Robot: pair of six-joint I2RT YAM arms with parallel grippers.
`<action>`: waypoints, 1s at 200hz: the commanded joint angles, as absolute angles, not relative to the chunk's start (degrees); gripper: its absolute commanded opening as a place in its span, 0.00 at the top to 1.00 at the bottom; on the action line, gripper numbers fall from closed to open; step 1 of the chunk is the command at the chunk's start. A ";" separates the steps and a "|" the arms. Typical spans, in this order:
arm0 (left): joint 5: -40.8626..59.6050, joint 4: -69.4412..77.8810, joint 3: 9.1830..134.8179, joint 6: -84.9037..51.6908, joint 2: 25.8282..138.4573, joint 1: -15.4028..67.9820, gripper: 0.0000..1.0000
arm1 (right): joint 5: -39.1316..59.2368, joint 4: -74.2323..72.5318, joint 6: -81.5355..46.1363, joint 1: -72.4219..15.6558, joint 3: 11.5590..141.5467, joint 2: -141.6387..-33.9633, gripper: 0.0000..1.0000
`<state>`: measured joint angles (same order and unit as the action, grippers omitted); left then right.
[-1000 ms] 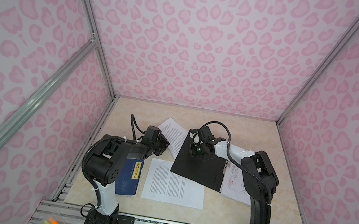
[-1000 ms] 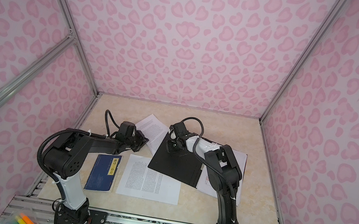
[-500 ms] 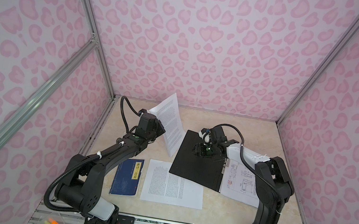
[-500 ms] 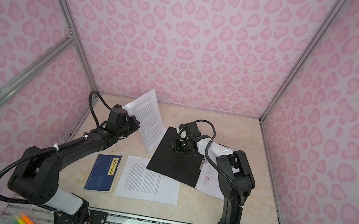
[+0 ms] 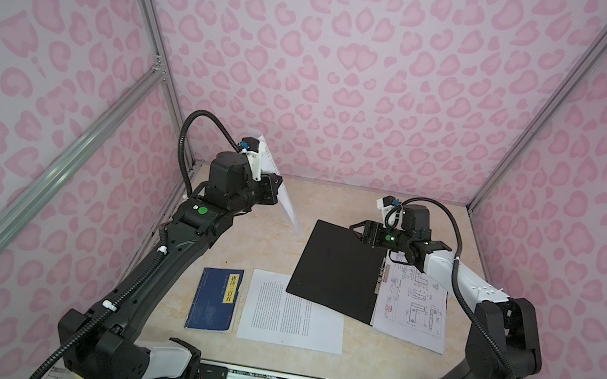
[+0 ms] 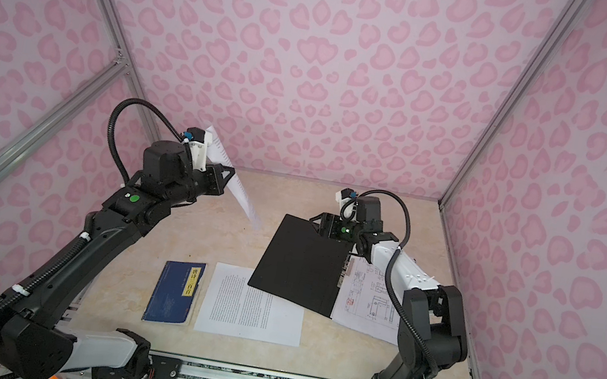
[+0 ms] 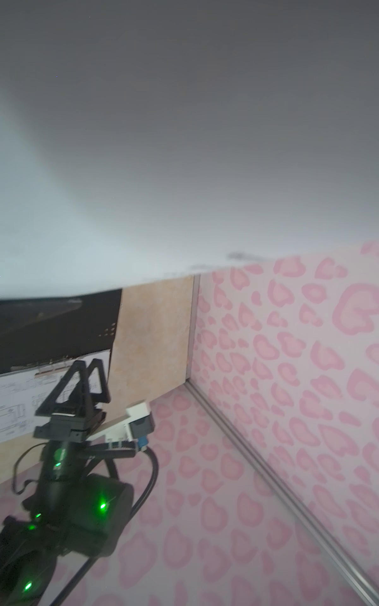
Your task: Put the files into the folder
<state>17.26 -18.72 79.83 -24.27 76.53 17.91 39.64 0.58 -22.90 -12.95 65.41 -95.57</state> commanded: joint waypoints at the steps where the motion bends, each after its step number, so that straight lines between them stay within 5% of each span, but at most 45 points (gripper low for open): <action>1: 33.83 -23.87 83.57 -22.19 79.78 17.98 0.97 | 46.60 -11.32 -29.14 -9.51 63.59 -95.73 0.17; 72: 48.35 -14.53 92.44 -33.20 92.59 26.76 0.97 | 56.31 -35.85 -46.73 -2.55 59.97 -101.92 0.04; 162: 56.25 1.42 91.96 -47.61 97.69 26.89 0.97 | 61.34 -88.81 -89.29 -2.65 61.30 -113.83 0.07; 200: 58.70 3.32 90.96 -48.69 101.33 24.29 0.97 | 61.87 -89.27 -91.20 -3.42 60.65 -111.53 0.13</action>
